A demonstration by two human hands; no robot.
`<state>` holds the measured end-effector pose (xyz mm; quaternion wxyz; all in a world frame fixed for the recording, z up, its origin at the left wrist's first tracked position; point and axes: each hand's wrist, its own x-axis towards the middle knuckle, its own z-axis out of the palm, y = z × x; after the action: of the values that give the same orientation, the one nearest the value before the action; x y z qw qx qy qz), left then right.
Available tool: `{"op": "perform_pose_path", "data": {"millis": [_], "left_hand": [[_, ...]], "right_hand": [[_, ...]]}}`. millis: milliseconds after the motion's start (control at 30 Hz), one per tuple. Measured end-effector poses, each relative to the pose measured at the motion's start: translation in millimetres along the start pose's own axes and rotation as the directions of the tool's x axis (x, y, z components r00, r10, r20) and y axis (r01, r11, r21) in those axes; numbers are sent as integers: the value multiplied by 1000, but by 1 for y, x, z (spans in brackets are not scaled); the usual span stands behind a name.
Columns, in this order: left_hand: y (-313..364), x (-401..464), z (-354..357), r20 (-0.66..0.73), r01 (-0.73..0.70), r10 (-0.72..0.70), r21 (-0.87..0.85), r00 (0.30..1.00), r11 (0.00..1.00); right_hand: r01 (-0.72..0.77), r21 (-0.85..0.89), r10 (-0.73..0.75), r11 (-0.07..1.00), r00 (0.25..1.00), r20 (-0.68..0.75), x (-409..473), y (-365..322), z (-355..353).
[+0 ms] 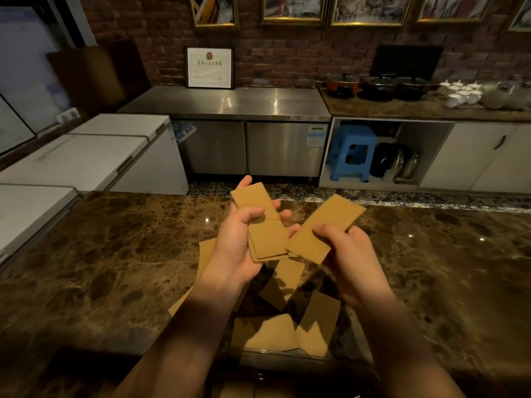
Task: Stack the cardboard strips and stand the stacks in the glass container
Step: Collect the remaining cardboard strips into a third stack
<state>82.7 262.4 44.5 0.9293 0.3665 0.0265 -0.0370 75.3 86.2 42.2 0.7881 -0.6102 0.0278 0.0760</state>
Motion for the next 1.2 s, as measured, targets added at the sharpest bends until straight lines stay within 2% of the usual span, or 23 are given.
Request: {"op": "perform_pose_path", "data": {"millis": [133, 333, 467, 567, 600, 633, 700, 767, 867, 900, 1000, 1067, 1133, 1200], "left_hand": [[-4, 2, -1, -46, 25, -23, 33, 999, 999], [-13, 2, 1, -90, 57, -41, 184, 995, 981], [-15, 1, -3, -75, 54, -37, 246, 996, 968], [-17, 5, -8, -73, 14, 7, 279, 997, 960], [-19, 7, -11, -79, 24, -2, 279, 997, 960], [-22, 8, -13, -86, 49, -27, 258, 996, 965], [-26, 12, -21, -112, 125, -105, 190, 988, 974], [-29, 16, -35, -177, 181, -163, 90, 971, 979], [-22, 19, -62, -330, 174, -189, -77, 925, 982], [-19, 21, -71, -380, 166, -198, -115, 904, 979], [-12, 23, -95, -480, 144, -213, -175, 851, 974], [-11, 24, -103, -479, 135, -215, -197, 851, 971], [-12, 25, -105, -468, 139, -225, -212, 855, 967], [-15, 26, -105, -455, 150, -231, -207, 860, 967]], "right_hand": [[-28, 155, 19, 987, 998, 57, 3, -2, -3], [104, -22, -98, 994, 977, 189, -1, 2, 2], [177, -247, -162, 953, 984, 80, -3, 9, 5], [161, -240, -144, 957, 986, 89, -4, 18, 11], [184, -288, -162, 940, 982, 97, -4, 23, 14], [223, -371, -192, 902, 974, 118, -3, 28, 16], [311, -575, -230, 757, 950, 210, 0, 38, 21], [328, -682, -185, 654, 943, 276, 11, 45, 18], [182, -703, -70, 688, 980, 186, 37, 48, -3], [106, -760, -8, 641, 991, 132, 47, 49, -12], [-46, -959, 265, 280, 964, 31, 66, 66, -28], [-73, -996, 349, 59, 936, -48, 75, 83, -26], [-98, -993, 314, -69, 942, -115, 81, 96, -19], [-62, -990, 276, -128, 956, -96, 84, 103, -11]]}}
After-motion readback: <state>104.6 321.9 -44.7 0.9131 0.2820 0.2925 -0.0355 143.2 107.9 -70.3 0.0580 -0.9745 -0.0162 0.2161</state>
